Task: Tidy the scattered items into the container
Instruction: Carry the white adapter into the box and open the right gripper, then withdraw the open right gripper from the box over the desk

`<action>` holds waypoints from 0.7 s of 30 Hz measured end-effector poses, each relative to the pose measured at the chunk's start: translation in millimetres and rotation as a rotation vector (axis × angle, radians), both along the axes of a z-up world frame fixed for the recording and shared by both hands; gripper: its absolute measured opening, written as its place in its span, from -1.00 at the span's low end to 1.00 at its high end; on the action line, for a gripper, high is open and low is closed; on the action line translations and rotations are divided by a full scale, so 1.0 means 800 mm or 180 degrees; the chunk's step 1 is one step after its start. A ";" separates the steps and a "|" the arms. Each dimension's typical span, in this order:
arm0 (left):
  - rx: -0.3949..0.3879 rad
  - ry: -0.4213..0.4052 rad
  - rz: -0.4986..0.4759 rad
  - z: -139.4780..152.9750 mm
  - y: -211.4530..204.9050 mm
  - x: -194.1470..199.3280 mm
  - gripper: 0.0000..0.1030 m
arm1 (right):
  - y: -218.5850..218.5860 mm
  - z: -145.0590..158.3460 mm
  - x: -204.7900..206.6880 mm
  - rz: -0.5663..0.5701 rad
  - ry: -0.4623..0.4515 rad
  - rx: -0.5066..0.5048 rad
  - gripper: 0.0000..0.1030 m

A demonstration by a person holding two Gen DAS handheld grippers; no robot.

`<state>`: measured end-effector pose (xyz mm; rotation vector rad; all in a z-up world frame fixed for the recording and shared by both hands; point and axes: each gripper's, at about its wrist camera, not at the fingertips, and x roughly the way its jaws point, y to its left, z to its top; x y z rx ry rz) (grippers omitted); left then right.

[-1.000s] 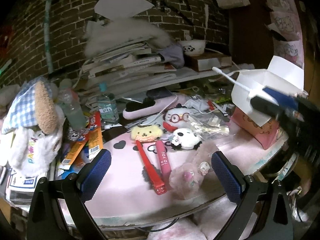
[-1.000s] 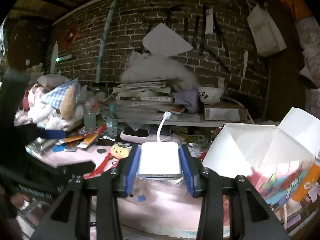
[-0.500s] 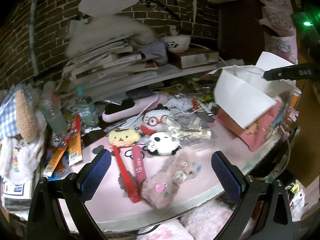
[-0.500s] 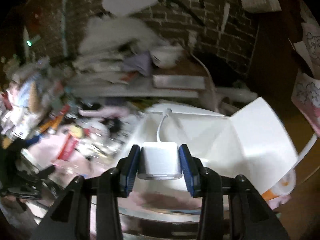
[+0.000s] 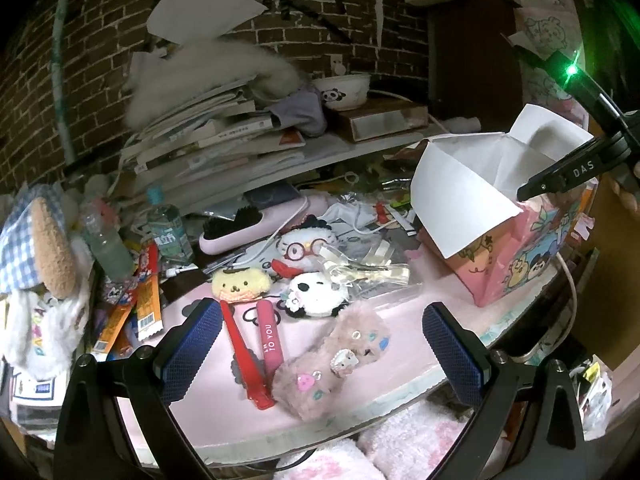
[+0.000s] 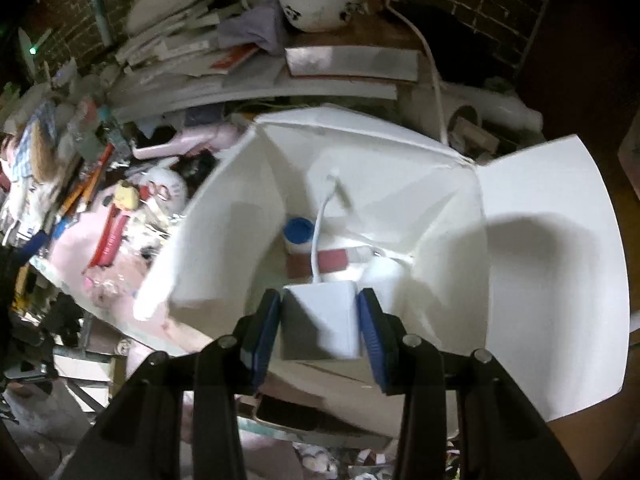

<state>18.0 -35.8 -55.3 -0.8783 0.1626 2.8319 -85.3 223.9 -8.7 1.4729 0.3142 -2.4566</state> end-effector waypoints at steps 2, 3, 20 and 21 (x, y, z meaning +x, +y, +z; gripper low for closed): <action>-0.0018 -0.0011 0.0004 -0.001 0.002 -0.001 0.95 | 0.008 -0.002 -0.003 -0.0045 -0.0018 0.0054 -0.28; -0.0022 -0.0012 0.0007 -0.001 0.002 -0.002 0.95 | 0.012 -0.002 -0.005 -0.0068 -0.0025 0.0074 -0.28; -0.0074 -0.0034 0.0027 -0.003 -0.001 -0.004 0.95 | 0.016 0.029 0.005 -0.0107 0.0307 0.0018 -0.03; -0.0089 -0.0031 0.0064 -0.003 -0.004 -0.005 0.95 | 0.010 0.036 0.011 -0.0082 0.0399 -0.0008 -0.03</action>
